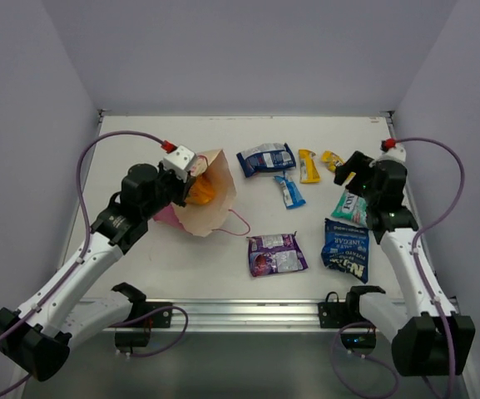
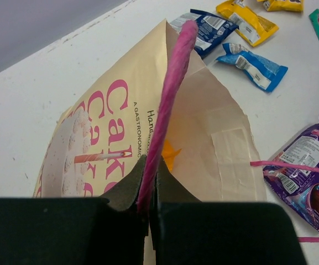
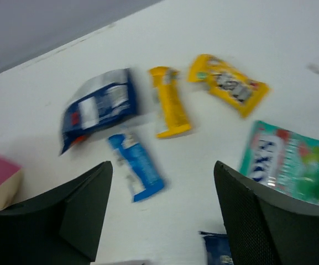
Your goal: Take the snacks out of the paper bag
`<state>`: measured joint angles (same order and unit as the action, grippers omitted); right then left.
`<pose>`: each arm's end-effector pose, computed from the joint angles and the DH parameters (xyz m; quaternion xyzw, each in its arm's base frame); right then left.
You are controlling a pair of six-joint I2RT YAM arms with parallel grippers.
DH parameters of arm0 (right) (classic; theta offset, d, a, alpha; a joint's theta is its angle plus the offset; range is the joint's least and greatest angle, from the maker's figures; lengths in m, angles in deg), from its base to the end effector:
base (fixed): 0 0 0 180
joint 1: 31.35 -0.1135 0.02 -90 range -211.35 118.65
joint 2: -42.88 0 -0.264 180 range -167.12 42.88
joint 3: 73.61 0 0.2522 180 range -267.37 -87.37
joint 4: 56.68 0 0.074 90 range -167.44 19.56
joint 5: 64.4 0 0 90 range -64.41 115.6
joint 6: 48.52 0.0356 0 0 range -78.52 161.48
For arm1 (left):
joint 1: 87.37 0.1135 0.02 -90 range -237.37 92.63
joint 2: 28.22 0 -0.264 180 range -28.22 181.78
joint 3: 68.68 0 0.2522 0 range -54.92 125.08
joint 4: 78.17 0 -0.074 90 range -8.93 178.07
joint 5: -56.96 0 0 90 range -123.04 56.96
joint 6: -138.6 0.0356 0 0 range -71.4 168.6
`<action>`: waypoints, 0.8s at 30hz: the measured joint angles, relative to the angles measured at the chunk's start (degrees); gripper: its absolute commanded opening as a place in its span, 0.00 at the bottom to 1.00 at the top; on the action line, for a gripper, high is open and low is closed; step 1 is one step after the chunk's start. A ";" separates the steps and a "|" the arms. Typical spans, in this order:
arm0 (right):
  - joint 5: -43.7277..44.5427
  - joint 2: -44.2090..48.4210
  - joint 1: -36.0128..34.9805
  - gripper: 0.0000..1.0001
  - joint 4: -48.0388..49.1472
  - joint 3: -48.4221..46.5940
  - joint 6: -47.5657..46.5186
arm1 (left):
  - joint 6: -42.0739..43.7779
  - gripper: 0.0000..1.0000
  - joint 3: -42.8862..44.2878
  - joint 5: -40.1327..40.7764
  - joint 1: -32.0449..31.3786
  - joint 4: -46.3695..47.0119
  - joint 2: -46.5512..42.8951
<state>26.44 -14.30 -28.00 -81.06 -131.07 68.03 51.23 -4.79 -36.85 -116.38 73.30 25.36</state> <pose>0.2287 -0.0139 0.2918 0.2203 0.8097 0.1033 0.5340 0.1872 -0.1065 0.3368 0.2395 0.7737 -0.1599 0.5643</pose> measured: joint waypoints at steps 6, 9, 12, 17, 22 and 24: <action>-8.28 -0.85 -25.53 0.79 10.58 -1.70 -10.38 | -0.52 0.00 0.31 -0.46 0.00 -0.15 0.66; -9.99 -7.34 -36.44 0.80 14.23 -5.25 -14.16 | -0.94 0.00 0.68 -0.24 0.00 -0.15 0.63; -10.78 -16.37 -43.95 0.80 18.78 -9.88 -16.65 | -2.38 0.00 0.81 0.52 0.00 -0.17 0.52; -10.86 -29.18 -50.69 0.80 24.59 -15.19 -18.71 | -4.57 0.00 0.81 2.01 0.00 -0.42 -0.17; -9.29 -39.60 -52.92 0.80 29.53 -19.47 -19.32 | -6.36 0.00 1.29 2.78 0.00 -0.98 -0.72; -7.85 -42.51 -52.96 0.80 31.28 -20.24 -19.32 | -6.91 0.00 1.62 2.89 0.00 -1.27 -0.72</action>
<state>18.59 -56.82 -80.96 -49.78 -151.31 48.71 44.32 -3.17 -33.97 -116.38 72.04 24.64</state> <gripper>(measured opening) 0.800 0.034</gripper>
